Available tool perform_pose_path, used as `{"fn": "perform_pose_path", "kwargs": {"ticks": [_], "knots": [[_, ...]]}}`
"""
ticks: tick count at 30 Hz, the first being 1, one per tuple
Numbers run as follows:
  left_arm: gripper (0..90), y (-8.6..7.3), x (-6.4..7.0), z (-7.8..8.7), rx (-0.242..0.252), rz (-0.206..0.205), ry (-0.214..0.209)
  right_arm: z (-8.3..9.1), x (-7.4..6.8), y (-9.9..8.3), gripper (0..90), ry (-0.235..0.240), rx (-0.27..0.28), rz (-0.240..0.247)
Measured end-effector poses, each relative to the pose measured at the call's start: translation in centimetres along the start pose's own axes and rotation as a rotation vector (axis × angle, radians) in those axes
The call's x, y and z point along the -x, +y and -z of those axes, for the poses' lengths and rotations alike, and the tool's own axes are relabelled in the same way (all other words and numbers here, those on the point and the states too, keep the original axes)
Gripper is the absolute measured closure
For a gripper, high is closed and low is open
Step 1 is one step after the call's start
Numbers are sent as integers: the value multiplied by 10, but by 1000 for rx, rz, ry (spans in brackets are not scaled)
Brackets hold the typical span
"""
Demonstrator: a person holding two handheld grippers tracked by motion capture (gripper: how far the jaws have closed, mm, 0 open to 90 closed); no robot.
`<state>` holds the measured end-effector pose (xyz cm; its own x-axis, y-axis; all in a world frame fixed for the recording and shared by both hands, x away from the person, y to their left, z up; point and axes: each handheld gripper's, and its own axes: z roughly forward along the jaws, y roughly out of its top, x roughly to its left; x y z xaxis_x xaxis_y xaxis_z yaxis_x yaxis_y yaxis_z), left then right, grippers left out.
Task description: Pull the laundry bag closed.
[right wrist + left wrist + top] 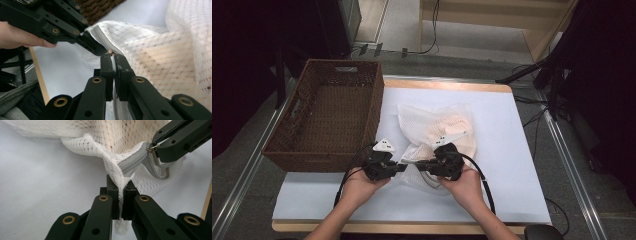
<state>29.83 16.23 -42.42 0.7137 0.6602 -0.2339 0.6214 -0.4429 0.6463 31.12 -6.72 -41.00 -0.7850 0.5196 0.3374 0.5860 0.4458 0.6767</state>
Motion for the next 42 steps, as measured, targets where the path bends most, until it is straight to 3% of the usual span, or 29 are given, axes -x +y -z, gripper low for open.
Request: {"fn": "perform_pose_path", "kwargs": {"ticks": [14, 30, 38, 42], "knots": [[888, -2, -9, 8, 16, 44, 16, 19, 13, -6, 878, -6, -3, -50], [881, -4, -3, 10, 16, 19, 5, 21, 14, -7, 874, -6, -3, -28], [882, -3, -1, 11, 22, 20, 2, 25, 13, -7, 874, -4, -4, -27], [883, -2, 0, 11, 29, 38, -25, 29, 13, -8, 875, -2, -1, -25]]}}
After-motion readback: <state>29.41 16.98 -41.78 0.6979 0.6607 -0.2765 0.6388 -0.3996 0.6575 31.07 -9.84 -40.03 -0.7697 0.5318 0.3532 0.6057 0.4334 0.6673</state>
